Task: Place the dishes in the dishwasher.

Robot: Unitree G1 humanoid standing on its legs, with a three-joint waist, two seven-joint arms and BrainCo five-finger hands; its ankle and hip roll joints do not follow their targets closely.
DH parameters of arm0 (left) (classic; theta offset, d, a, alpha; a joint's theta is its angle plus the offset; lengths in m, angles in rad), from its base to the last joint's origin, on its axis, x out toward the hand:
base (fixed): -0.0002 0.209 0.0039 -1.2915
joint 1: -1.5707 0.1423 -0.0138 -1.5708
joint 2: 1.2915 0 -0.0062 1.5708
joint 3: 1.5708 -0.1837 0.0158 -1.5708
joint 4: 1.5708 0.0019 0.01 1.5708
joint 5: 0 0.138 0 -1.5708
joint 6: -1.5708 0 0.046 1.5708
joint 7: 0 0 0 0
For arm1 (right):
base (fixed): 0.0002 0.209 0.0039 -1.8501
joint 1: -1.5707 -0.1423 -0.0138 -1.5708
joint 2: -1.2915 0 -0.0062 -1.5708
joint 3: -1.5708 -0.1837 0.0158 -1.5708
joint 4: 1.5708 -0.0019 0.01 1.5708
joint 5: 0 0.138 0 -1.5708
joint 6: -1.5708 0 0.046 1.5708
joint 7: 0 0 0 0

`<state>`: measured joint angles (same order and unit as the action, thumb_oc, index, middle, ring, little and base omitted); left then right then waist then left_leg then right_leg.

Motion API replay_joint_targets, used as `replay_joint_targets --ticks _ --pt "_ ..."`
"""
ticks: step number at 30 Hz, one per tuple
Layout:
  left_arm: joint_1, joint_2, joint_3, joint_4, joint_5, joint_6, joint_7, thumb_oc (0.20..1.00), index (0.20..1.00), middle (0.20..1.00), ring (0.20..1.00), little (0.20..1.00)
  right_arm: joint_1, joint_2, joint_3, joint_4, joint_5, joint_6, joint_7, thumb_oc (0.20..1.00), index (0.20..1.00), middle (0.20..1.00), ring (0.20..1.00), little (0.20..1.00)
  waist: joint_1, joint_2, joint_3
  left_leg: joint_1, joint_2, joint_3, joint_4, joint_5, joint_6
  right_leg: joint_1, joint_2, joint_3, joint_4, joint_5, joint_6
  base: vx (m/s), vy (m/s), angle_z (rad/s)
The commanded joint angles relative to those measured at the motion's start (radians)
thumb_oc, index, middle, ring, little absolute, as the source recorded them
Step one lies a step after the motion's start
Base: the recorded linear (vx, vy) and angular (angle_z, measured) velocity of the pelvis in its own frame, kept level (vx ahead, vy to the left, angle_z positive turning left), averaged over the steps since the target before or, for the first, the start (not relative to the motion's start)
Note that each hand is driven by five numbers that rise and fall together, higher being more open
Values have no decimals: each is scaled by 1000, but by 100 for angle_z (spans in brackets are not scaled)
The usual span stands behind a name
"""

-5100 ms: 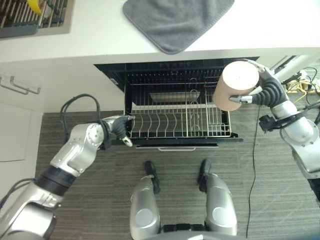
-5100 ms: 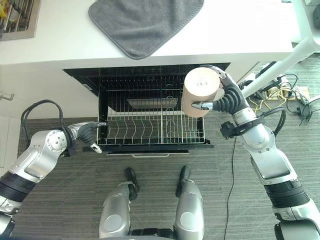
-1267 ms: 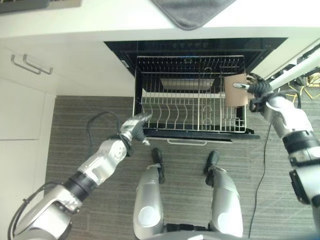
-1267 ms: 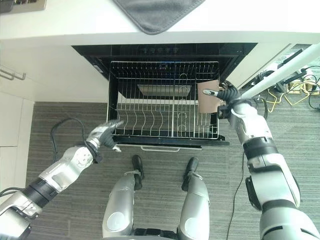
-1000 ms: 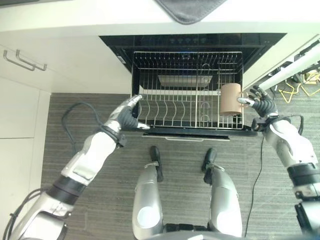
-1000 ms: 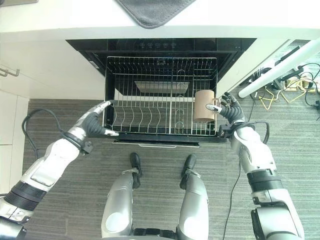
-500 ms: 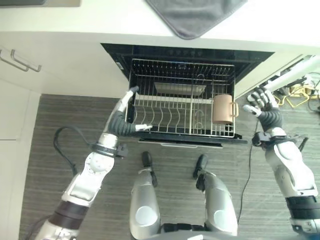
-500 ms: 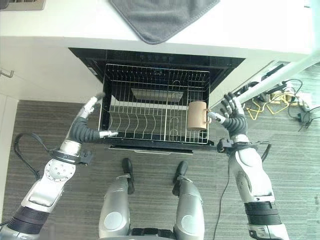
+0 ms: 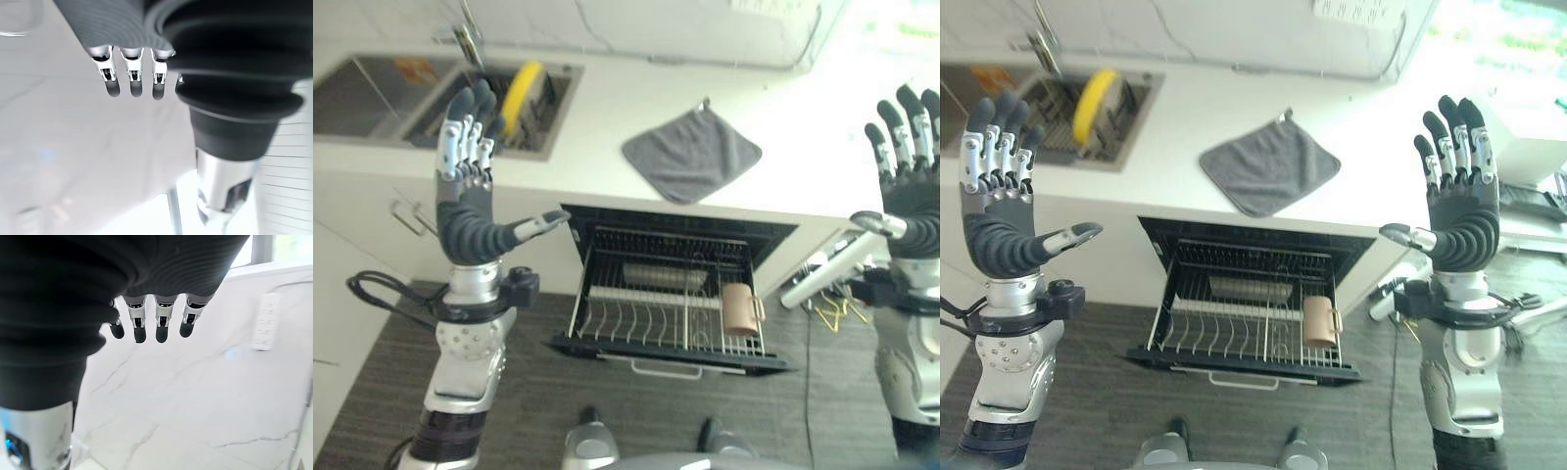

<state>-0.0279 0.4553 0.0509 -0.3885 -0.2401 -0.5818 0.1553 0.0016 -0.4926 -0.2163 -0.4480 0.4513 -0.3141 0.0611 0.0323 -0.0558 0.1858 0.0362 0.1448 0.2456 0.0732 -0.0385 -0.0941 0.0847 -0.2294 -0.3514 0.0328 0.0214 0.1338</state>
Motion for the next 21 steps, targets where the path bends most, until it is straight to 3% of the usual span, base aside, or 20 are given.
replay_joint_targets --ticks 1,2,5,6,7,8,9,10,11,12,13,14,16,17,18,21 --pt "-11 8 25 -37 -88 -31 -128 1000 1000 1000 1000 1000 -42 -31 -32 -21 -10 2 8 1000 1000 1000 1000 1000 -15 -2 25 12 35 -10 -2 15 11 53 0 25 27 -41 12 100 290 -7" --pt "-16 14 25 -33 -89 -17 -139 1000 1000 1000 1000 1000 -33 -28 -39 -20 -20 11 -11 1000 1000 1000 1000 1000 -21 -2 22 31 22 -6 -19 9 20 57 -13 25 23 -23 26 92 299 -8" --pt "-14 30 46 -28 -128 16 -204 1000 1000 1000 1000 1000 16 7 -72 -27 -5 -7 -9 1000 1000 1000 1000 1000 -46 -10 17 93 -19 28 -111 11 46 28 -66 26 12 113 79 -7 219 -6" --pt "6 40 60 -35 -131 16 -214 1000 1000 1000 1000 1000 32 33 -75 -28 5 -40 9 1000 1000 1000 1000 1000 -47 -8 23 119 -26 52 -149 8 61 -12 -84 7 71 160 98 -155 234 -25" --pt "12 43 64 -37 -121 11 -209 1000 1000 1000 1000 1000 35 46 -72 -25 6 -61 23 1000 1000 1000 1000 1000 -42 -5 27 121 -24 77 -154 4 69 -34 -94 -25 121 168 100 -224 259 -58" --pt "5 48 65 -34 -106 15 -192 1000 1000 1000 1000 1000 27 51 -66 -17 -11 -82 24 1000 1000 1000 1000 1000 -40 3 32 118 -20 98 -156 4 80 -51 -82 -59 177 140 90 -259 226 -94" --pt "-21 65 51 -23 -97 29 -159 1000 1000 1000 1000 1000 8 30 -60 -8 -69 -77 -5 1000 1000 1000 1000 1000 -45 11 35 110 -22 107 -160 3 93 -66 -32 -67 222 76 65 -223 194 -112" --pt "-54 84 32 -1 -128 51 -151 1000 1000 1000 1000 1000 -15 -12 -59 3 -68 -75 -48 1000 1000 1000 1000 1000 -62 11 31 98 -44 90 -161 2 106 -73 66 -18 243 12 38 -138 114 -83" --pt "-60 84 29 4 -137 54 -156 1000 1000 1000 1000 1000 -18 -19 -62 6 -68 -76 -58 1000 1000 1000 1000 1000 -66 10 29 95 -51 85 -161 1 108 -73 86 -7 246 3 32 -56 23 -36" --pt "-70 71 17 13 -147 57 -169 1000 1000 1000 1000 1000 -31 -28 -68 12 -76 -67 -73 1000 1000 1000 1000 1000 -74 4 23 90 -77 74 -161 0 109 -76 135 19 235 -1 19 -23 -56 13" --pt "-78 60 8 17 -137 60 -168 1000 1000 1000 1000 1000 -31 -28 -65 16 -72 -77 -72 1000 1000 1000 1000 1000 -69 2 18 84 -95 69 -161 3 111 -61 147 6 205 -19 3 20 -162 47" --pt "-46 34 19 9 -150 68 -194 1000 1000 1000 1000 1000 0 -48 -88 5 -30 -83 -60 1000 1000 1000 1000 1000 -68 4 11 86 -106 69 -123 20 92 -4 184 33 118 -74 -45 30 -187 49" --pt "-36 20 14 2 -184 73 -207 1000 1000 1000 1000 1000 -3 -62 -96 1 -29 -73 -58 1000 1000 1000 1000 1000 -62 -4 20 36 -93 100 20 -9 79 32 179 19 89 -102 -82 7 -118 50" --pt "-30 9 13 -2 -191 80 -214 1000 1000 1000 1000 1000 -14 -65 -94 3 -47 -64 -62 1000 1000 1000 1000 1000 -55 -6 30 -6 -76 84 104 -14 61 46 176 19 86 -109 -95 -4 -1 31" --pt "-20 2 9 -7 -183 78 -211 1000 1000 1000 1000 1000 -27 -71 -89 4 -59 -54 -66 1000 1000 1000 1000 1000 -46 -3 38 -35 -51 48 144 22 32 56 176 27 84 -109 -102 27 143 9" --pt "30 -7 18 -35 -197 83 -184 1000 1000 1000 1000 1000 -56 -95 -62 -5 -79 -8 -59 1000 1000 1000 1000 1000 -45 0 27 5 18 -2 65 50 7 65 159 58 53 -95 -101 60 290 -28"
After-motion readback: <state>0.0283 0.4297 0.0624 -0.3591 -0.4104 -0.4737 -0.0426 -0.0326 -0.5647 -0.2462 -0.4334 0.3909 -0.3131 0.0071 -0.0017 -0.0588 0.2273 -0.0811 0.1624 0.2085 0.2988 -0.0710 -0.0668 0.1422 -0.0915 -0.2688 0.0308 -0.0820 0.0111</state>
